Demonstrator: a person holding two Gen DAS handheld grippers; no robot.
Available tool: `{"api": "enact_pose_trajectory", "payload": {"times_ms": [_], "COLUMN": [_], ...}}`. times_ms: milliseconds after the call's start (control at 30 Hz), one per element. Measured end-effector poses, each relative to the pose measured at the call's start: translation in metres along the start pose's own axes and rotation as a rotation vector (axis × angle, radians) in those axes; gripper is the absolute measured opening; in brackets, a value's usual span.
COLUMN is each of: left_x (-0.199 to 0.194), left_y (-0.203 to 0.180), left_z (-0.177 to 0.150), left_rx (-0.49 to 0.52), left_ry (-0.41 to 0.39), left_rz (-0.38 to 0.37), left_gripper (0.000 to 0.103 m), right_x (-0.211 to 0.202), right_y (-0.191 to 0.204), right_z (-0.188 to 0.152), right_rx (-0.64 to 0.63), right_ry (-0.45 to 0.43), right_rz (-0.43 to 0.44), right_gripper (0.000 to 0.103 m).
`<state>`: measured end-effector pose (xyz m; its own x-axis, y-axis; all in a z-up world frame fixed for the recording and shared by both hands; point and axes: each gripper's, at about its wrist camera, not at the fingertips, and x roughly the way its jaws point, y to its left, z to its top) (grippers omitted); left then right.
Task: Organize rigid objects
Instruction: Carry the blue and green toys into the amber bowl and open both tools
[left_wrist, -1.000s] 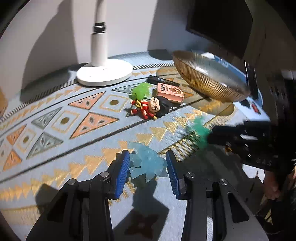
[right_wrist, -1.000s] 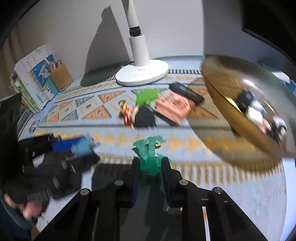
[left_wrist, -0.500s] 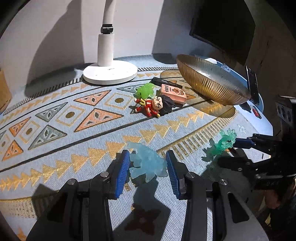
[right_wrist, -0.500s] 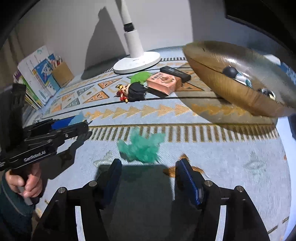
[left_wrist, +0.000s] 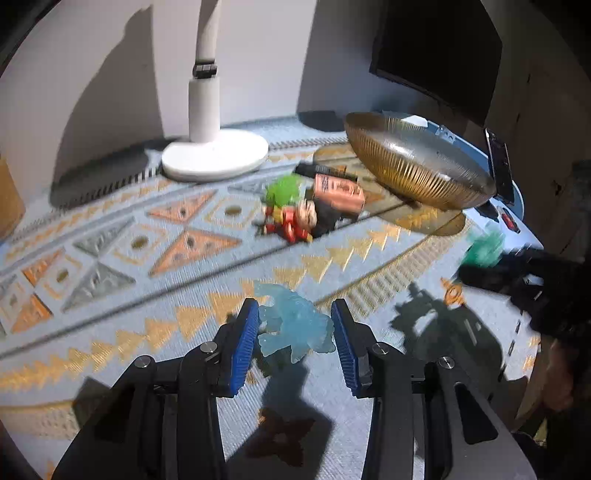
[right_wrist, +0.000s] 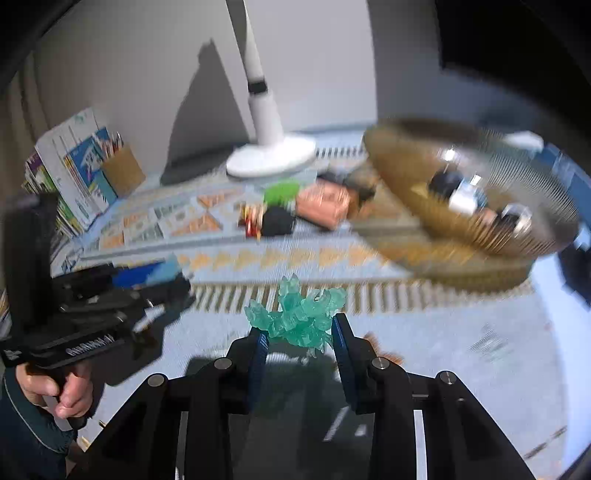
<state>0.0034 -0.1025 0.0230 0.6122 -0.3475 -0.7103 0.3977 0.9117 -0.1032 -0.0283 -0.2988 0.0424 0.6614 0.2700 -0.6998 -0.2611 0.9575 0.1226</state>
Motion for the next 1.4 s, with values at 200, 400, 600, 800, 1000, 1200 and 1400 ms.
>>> {"api": "enact_pose_trajectory", "payload": {"times_ms": [200, 400, 600, 800, 1000, 1200, 1400], "left_x": [-0.064, -0.091, -0.045, 0.039, 0.108, 0.14, 0.122], "left_y": [-0.027, -0.078, -0.131, -0.158, -0.158, -0.158, -0.15], "left_z": [0.077, 0.153, 0.187, 0.184, 0.171, 0.161, 0.167], "left_rx": [0.067, 0.155, 0.203, 0.198, 0.155, 0.139, 0.085], "left_ry": [-0.192, -0.314, -0.269, -0.131, -0.005, 0.074, 0.041], "left_rz": [-0.086, -0.16, -0.224, -0.249, -0.259, -0.252, -0.283], "left_gripper": [0.038, 0.038, 0.038, 0.038, 0.038, 0.038, 0.077], "right_x": [-0.08, -0.142, -0.122, -0.062, -0.017, 0.012, 0.005], "right_y": [-0.04, -0.097, -0.15, -0.189, -0.219, -0.228, -0.228], "right_z": [0.053, 0.111, 0.128, 0.114, 0.099, 0.091, 0.095], "right_rx": [0.048, 0.141, 0.255, 0.322, 0.375, 0.398, 0.374], "right_ry": [-0.201, -0.35, -0.307, -0.184, -0.066, 0.017, -0.008], "right_rz": [-0.072, -0.191, -0.232, -0.25, -0.232, -0.232, -0.201], "right_gripper": [0.034, 0.034, 0.034, 0.034, 0.034, 0.034, 0.036]}}
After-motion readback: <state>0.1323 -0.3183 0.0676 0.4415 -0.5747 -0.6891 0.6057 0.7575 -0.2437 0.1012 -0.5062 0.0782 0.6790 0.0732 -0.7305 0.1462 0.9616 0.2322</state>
